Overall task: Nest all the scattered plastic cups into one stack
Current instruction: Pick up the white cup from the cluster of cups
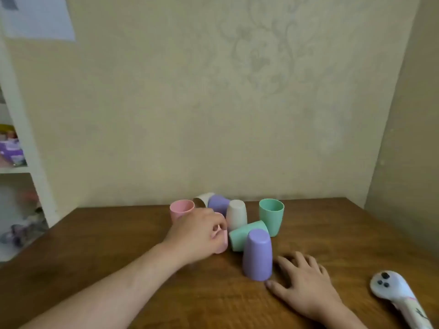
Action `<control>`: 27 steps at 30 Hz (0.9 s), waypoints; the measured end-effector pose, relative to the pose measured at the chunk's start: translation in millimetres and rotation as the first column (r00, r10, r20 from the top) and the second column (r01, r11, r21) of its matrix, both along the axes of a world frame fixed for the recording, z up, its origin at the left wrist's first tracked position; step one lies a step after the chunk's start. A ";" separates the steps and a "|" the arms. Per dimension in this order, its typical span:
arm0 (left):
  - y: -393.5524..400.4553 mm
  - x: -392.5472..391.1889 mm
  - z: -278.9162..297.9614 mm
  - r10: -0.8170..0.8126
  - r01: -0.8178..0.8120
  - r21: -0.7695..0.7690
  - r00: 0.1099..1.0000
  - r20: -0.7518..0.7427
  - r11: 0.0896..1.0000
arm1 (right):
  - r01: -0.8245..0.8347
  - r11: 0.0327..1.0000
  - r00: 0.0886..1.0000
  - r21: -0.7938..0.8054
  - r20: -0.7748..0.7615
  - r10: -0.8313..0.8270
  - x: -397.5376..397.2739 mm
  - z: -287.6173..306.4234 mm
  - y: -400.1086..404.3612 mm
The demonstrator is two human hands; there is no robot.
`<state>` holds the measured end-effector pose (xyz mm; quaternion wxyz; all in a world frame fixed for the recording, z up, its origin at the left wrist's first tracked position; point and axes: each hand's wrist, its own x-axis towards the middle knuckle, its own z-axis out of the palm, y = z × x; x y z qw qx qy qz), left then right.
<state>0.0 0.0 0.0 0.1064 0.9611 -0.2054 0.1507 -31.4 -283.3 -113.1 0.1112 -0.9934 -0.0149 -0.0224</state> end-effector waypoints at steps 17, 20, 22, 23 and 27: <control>-69.7 131.9 -18.6 0.042 -0.008 0.158 0.976 -0.213 0.987 | 0.000 1.000 1.000 -0.029 0.008 0.000 5.8 -6.8 -6.8; -52.4 115.1 -2.2 0.070 -0.071 -0.013 0.996 -0.046 0.997 | 0.002 1.000 1.000 -0.012 -0.016 -0.002 4.9 -5.7 -5.6; -34.9 98.8 6.2 0.109 -0.108 -0.226 0.994 -0.009 0.968 | 0.002 1.000 1.000 -0.014 -0.025 -0.002 4.3 -5.2 -5.5; -23.9 91.4 4.5 0.107 -0.114 -0.401 0.993 -0.041 0.909 | 0.001 1.000 1.000 -0.012 -0.028 -0.001 4.1 -5.0 -5.3; 12.7 36.1 -19.0 -0.246 -0.248 -0.964 0.933 -0.264 0.096 | 0.009 1.000 0.999 -0.005 -0.045 -0.009 3.5 -2.6 -3.7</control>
